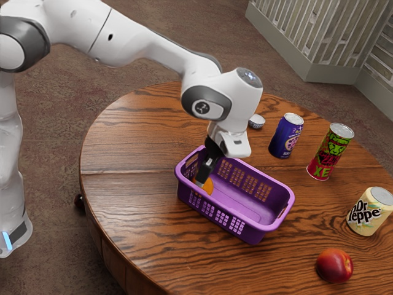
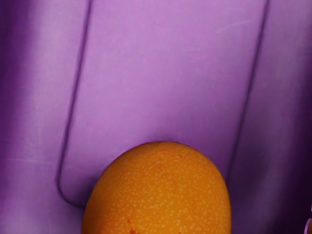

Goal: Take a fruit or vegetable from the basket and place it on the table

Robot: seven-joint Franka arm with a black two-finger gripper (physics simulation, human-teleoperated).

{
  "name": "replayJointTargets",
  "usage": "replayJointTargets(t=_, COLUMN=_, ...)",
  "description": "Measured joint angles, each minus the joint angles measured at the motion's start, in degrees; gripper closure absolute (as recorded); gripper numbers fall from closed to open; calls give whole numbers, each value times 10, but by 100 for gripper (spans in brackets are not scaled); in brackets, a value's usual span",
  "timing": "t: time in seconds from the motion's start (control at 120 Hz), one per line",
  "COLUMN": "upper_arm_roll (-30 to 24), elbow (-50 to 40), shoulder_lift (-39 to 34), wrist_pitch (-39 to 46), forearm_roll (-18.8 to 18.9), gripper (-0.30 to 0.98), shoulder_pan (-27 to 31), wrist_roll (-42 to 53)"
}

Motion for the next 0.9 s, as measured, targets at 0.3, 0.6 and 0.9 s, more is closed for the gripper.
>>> replayJointTargets(t=0.3, upper_arm_roll=1, elbow=-1, shoulder_lift=12, wrist_pitch=3, forearm_roll=-2, gripper=0, shoulder_pan=2, wrist_roll=-2)
replayJointTargets(t=0.6, upper_arm_roll=1, elbow=-1, shoulder_lift=29, wrist_pitch=9, forearm_roll=-4, gripper=0, shoulder_pan=6, wrist_roll=-4)
replayJointTargets(t=0.9, upper_arm_roll=2, elbow=-1, shoulder_lift=36, wrist_pitch=10, forearm_roll=-11, gripper=13, shoulder_pan=5, wrist_roll=-5)
